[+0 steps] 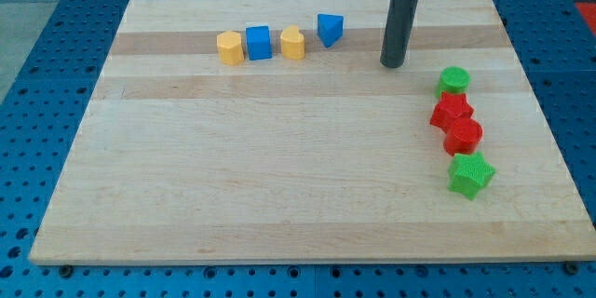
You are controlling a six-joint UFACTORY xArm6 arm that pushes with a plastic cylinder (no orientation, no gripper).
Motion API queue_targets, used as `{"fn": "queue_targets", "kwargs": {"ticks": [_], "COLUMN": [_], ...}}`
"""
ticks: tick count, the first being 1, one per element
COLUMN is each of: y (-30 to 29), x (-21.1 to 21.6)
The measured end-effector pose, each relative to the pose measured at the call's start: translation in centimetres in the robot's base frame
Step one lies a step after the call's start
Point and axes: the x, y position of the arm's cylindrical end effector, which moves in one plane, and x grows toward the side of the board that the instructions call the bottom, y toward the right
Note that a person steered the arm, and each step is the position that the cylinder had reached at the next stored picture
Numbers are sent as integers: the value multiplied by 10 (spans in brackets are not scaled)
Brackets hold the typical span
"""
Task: Push the blue triangle closer to the yellow heart
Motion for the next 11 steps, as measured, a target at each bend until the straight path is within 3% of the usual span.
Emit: {"fn": "queue_targets", "kwargs": {"ticks": [1,2,11], "y": [-11,-25,-70], "x": [-87,-130,-35]}}
